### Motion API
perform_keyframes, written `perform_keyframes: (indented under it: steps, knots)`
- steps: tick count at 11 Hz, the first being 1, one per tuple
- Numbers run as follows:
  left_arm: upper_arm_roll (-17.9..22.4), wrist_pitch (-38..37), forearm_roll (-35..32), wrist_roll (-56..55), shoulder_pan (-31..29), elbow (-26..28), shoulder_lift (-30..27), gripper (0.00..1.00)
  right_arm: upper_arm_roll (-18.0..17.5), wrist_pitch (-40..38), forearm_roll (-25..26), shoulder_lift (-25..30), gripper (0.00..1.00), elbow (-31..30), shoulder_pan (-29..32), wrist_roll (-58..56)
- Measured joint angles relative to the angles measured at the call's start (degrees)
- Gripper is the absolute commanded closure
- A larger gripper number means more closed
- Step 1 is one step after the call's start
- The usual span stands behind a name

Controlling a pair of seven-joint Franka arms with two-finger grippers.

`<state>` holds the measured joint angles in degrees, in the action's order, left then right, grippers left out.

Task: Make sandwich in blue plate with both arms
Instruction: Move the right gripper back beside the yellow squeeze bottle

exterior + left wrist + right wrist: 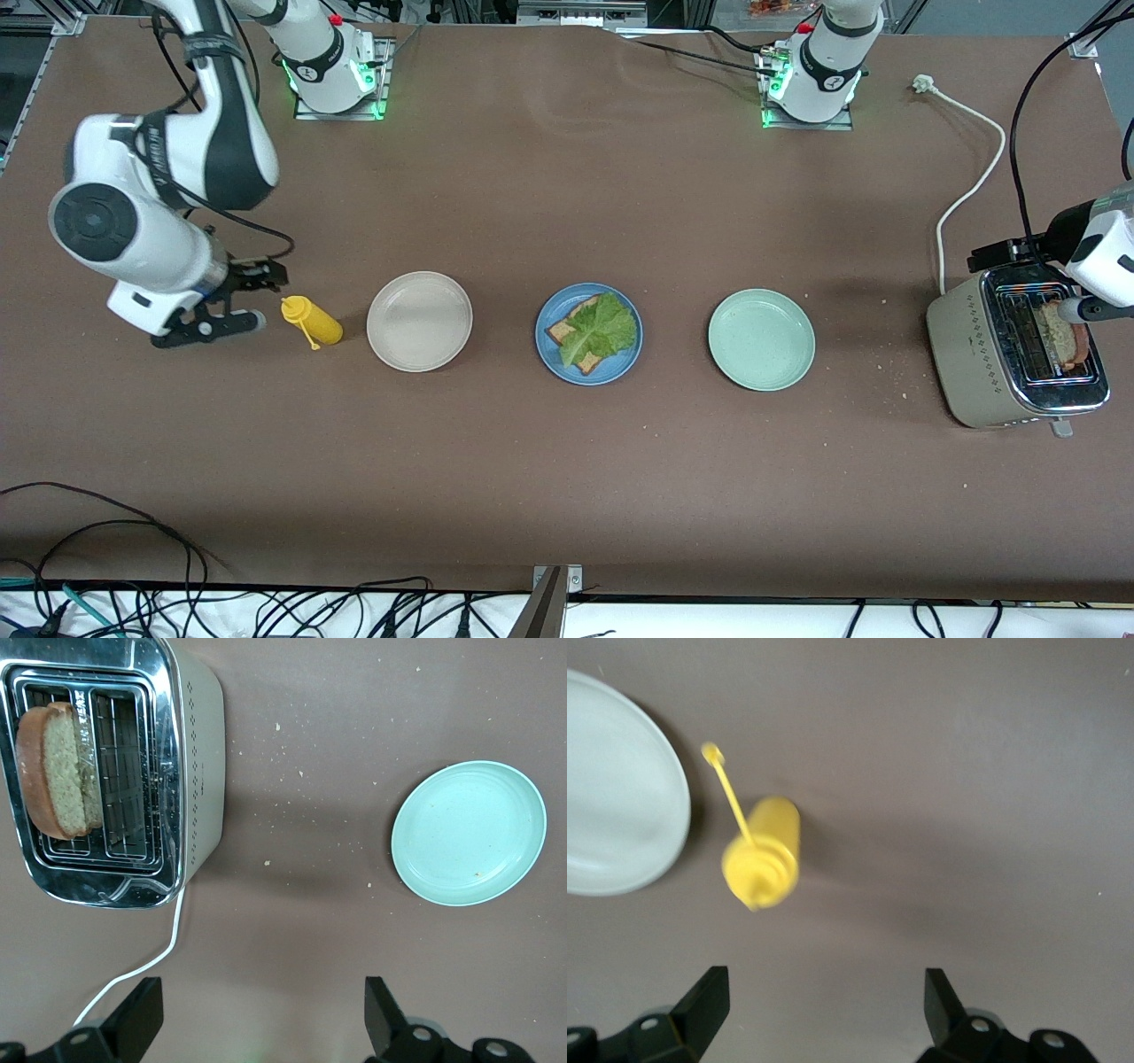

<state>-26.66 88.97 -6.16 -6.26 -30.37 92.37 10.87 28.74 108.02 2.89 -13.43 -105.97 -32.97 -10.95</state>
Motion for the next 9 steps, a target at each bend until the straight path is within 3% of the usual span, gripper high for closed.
perform_keyframes:
  steps: [3,6,7,9]
  knots:
    - [0.06,0.00,0.00,0.00,-0.01,0.01,0.00,0.00,7.41,6.94,-1.29,6.08,0.02,-10.19,0.02,-13.60]
    - [0.17,0.00,0.00,0.00,-0.03,0.01,0.01,0.00,11.62,12.02,-7.33,5.42,0.02,-13.25,0.90,-26.42]
    - [0.18,0.00,0.00,0.00,-0.04,0.01,0.03,0.00,11.73,13.00,-11.67,4.35,0.01,-13.80,2.02,-32.01]
    - [0.21,0.02,0.00,0.00,-0.05,0.01,0.09,0.00,11.78,14.32,-25.71,-0.04,0.01,-14.66,4.90,-47.63]
